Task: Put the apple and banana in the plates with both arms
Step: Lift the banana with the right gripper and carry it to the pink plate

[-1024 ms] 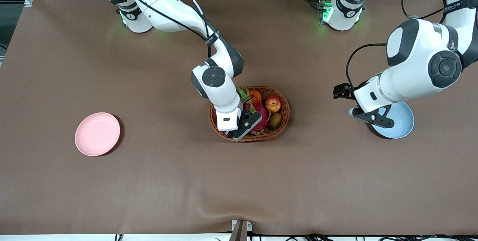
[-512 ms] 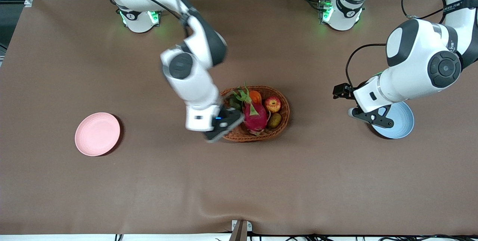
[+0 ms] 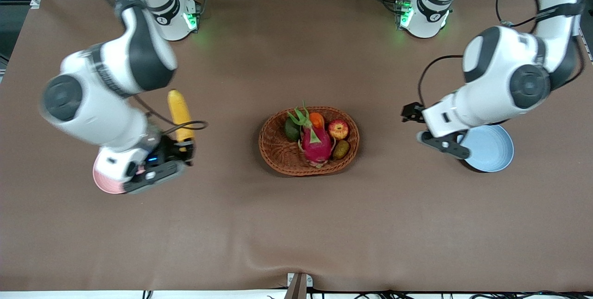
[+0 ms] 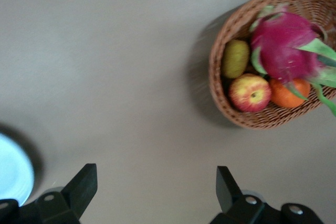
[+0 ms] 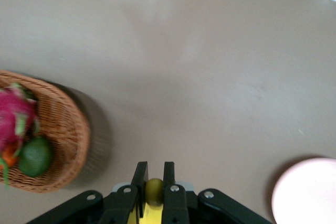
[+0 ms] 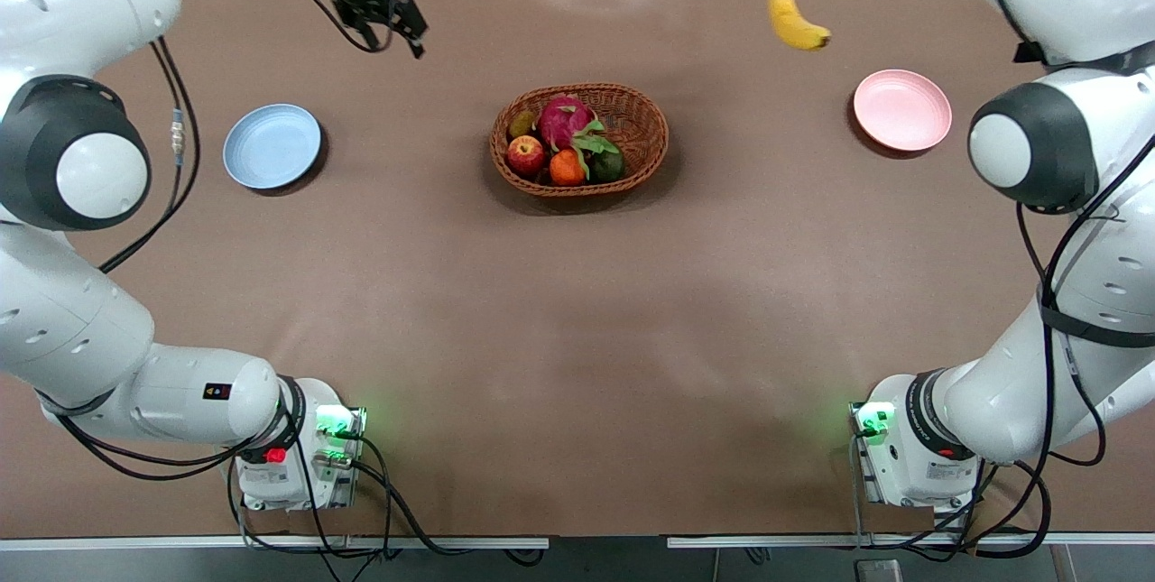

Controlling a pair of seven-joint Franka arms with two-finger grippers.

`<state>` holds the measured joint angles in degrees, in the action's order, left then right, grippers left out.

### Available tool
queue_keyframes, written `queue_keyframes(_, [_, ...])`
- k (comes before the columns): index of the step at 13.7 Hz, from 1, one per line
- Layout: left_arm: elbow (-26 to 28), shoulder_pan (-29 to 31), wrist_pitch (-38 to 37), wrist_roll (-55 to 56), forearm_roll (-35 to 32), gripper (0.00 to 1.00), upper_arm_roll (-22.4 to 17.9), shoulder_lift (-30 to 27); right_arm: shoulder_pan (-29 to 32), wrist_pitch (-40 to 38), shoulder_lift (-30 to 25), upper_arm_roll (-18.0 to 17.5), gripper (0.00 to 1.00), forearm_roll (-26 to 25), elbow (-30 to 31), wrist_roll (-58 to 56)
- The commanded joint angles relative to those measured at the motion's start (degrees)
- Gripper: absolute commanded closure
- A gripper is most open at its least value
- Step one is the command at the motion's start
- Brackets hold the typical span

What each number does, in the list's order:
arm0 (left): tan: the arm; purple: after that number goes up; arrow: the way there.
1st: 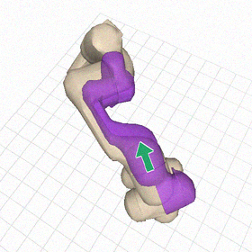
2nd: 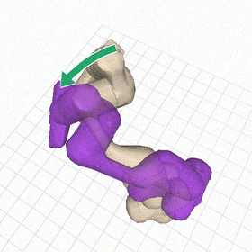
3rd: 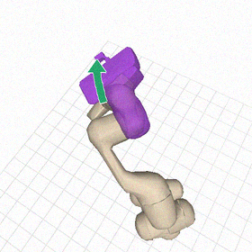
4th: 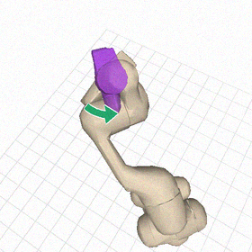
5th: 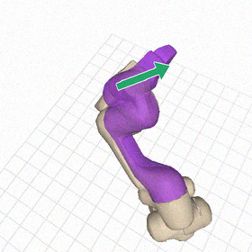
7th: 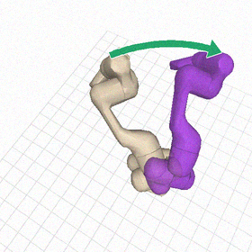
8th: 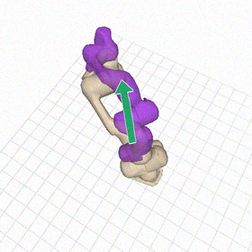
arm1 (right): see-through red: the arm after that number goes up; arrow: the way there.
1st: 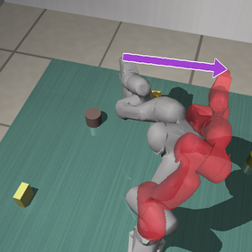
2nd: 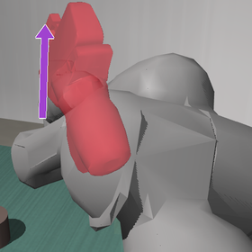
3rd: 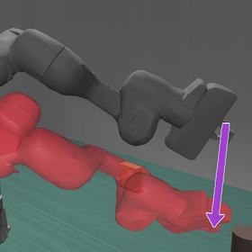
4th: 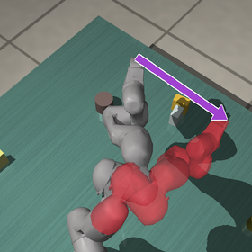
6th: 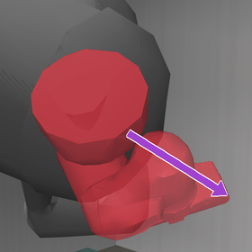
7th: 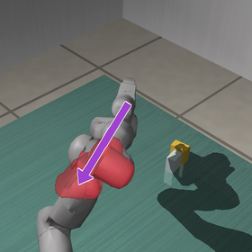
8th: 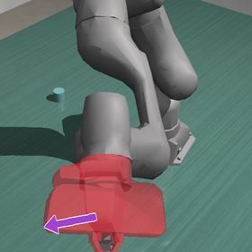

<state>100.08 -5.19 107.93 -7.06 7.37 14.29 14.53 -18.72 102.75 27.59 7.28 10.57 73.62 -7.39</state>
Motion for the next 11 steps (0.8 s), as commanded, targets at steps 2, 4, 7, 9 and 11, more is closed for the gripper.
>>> queue_keyframes(2, [5.46, -2.01, 7.53, -3.65, 0.37, 0.0, 2.05, -0.29, 7.97, -1.06, -0.52, -1.13, 1.0, 0.24, 3.98, -2.09])
queue_keyframes(4, [9.59, -2.28, 14.29, -7.69, 0.28, 0.0, 3.19, -0.55, 12.19, -0.45, 2.19, -1.04, 1.0, -1.25, 4.43, -5.0])
queue_keyframes(7, [12.59, -3.76, 20.72, -9.56, 0.28, 0.0, 4.25, 0.23, 16.51, 2.88, 6.5, -1.13, 1.0, -3.62, 4.34, -7.71])
queue_keyframes(9, [13.56, -5.87, 24.24, -9.56, 0.28, 0.0, 4.25, 1.02, 19.41, 6.13, 10.01, -1.13, 1.0, -3.8, 4.26, -10.53])
queue_keyframes(11, [13.65, -6.84, 26.88, -9.64, 0.11, 0.0, 4.26, 2.08, 21.34, 10.26, 12.65, -1.13, 1.0, -3.8, 4.43, -15.18])
